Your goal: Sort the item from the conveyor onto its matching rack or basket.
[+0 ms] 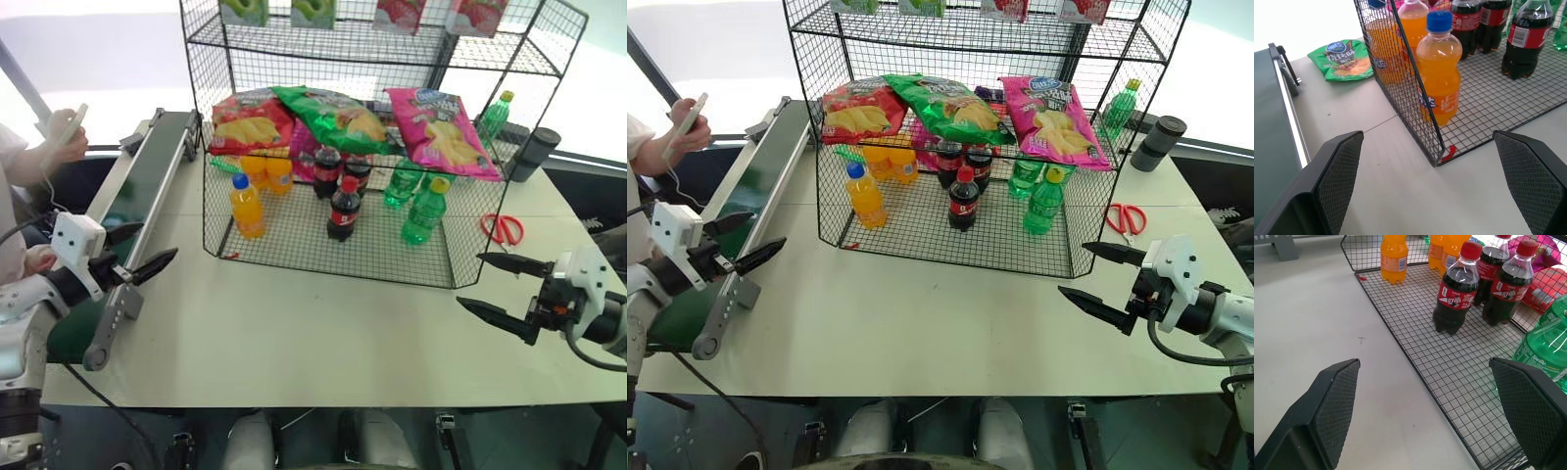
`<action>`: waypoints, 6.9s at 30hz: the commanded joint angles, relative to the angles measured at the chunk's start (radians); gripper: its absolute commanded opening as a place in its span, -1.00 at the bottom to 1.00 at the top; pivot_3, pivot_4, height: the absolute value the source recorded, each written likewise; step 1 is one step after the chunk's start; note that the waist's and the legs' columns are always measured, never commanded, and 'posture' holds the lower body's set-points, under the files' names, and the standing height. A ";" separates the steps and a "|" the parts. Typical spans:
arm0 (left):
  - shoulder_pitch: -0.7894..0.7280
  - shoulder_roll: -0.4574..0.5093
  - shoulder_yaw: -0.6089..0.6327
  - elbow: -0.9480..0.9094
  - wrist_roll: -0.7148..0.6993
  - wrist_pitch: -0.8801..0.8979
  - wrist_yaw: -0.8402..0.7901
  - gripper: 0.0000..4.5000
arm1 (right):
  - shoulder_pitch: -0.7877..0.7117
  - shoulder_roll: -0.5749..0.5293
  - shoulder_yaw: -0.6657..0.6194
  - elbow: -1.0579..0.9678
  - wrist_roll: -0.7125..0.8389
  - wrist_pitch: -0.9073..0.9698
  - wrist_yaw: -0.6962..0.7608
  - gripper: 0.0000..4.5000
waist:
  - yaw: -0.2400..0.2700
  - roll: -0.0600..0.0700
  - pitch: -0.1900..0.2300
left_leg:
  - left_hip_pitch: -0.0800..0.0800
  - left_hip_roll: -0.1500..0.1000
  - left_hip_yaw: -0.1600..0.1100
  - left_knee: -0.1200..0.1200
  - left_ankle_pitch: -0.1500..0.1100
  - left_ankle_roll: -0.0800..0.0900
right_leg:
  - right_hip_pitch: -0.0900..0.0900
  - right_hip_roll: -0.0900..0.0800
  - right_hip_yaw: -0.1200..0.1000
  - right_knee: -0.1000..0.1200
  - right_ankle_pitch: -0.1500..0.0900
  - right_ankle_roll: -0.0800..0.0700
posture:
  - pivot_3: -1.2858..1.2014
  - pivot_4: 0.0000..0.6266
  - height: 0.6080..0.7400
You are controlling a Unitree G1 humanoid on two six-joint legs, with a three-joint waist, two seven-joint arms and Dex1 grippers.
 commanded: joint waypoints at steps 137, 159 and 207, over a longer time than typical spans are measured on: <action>0.270 -0.139 0.108 -0.228 -0.056 -0.095 0.078 1.00 | -0.422 0.114 0.345 0.223 -0.100 -0.128 0.048 0.96 | -0.006 0.000 0.000 | 0.001 0.000 0.000 0.001 0.001 -0.002 | 0.001 0.000 0.000 0.002 0.000 0.000 | 0.03 -0.52 0.79; 0.496 -0.137 0.349 -0.225 0.219 -0.445 0.254 1.00 | -0.575 0.418 0.572 0.148 0.012 0.075 0.028 0.96 | -0.027 -0.001 -0.001 | 0.000 0.002 0.000 0.001 0.001 -0.001 | -0.001 -0.001 0.000 0.002 0.001 -0.001 | 0.03 -0.52 0.79; 0.558 0.095 0.225 0.329 0.761 -1.067 0.763 1.00 | -0.525 0.409 0.598 0.087 -0.040 0.031 0.070 0.96 | -0.029 -0.002 -0.002 | 0.000 0.003 0.004 -0.001 -0.001 0.001 | -0.009 -0.005 -0.002 0.003 0.001 -0.001 | 0.03 -0.52 0.79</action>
